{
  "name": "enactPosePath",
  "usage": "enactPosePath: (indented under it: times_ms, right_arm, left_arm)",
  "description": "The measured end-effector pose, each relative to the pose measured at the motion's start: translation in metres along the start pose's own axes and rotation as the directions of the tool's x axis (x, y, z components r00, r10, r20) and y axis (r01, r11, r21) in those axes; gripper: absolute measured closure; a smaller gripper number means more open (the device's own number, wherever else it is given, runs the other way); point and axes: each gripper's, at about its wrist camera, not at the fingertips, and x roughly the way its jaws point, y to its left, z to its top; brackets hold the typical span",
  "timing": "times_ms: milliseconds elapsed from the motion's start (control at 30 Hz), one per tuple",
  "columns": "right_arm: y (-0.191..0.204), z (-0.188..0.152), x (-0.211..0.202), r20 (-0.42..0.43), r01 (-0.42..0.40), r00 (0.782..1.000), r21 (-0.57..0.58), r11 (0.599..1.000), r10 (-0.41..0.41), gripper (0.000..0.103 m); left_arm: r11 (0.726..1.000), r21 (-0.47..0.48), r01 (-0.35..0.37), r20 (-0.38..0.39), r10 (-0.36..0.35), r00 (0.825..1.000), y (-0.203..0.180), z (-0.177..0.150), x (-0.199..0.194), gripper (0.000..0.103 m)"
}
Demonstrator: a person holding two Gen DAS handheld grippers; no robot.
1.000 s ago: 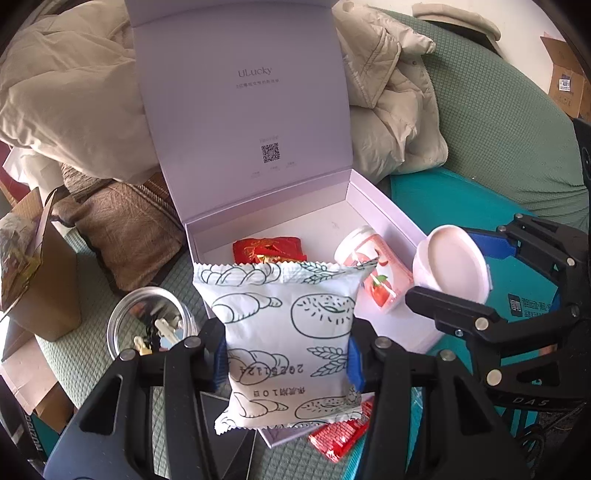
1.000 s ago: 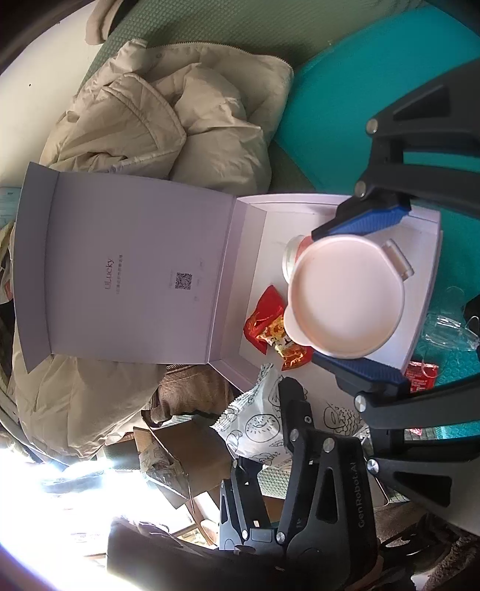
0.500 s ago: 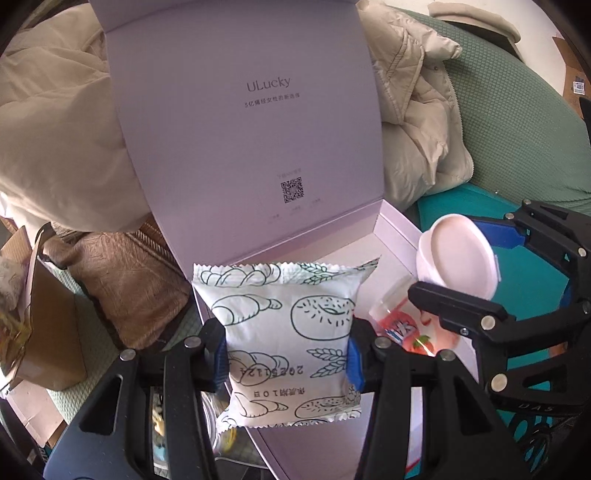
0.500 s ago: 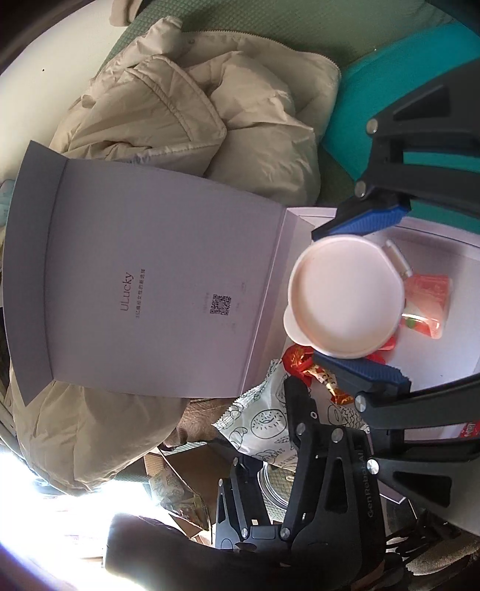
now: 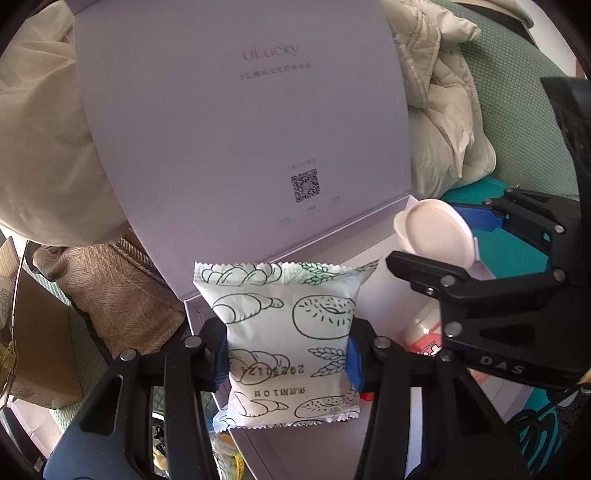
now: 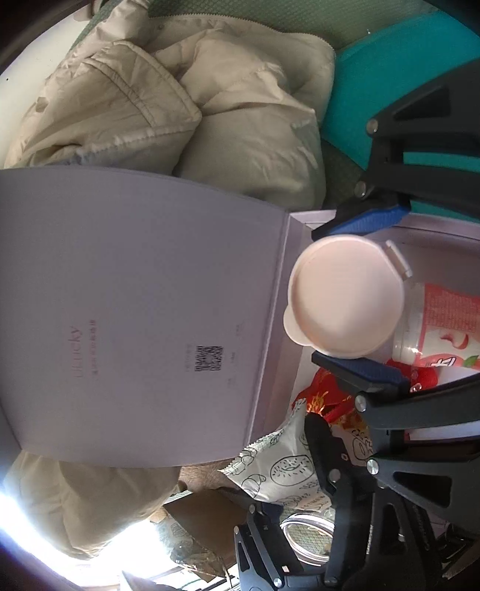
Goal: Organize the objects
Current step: 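Open both grippers to drop the pink lid and bread packet into the box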
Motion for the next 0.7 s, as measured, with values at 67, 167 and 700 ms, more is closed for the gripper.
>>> enactPosePath:
  times_ms: [67,167,700]
  right_arm:
    - [0.0,-0.003,0.004,-0.013,0.009,1.0,-0.003,1.0,-0.009,0.044]
    - [-0.001,-0.007,0.006,-0.024,0.014,1.0,-0.001,1.0,-0.014,0.044]
    - [-0.003,-0.02,0.004,-0.148,-0.032,0.989,-0.02,0.999,0.029,0.044]
  left_arm:
    - [1.0,0.005,0.0,-0.007,0.0,1.0,-0.002,-0.001,0.001,0.057]
    - [0.999,-0.017,0.047,-0.035,-0.047,0.998,-0.002,-0.005,0.006,0.057]
    - [0.992,-0.008,0.124,-0.119,-0.124,0.985,-0.017,-0.033,0.001,0.057]
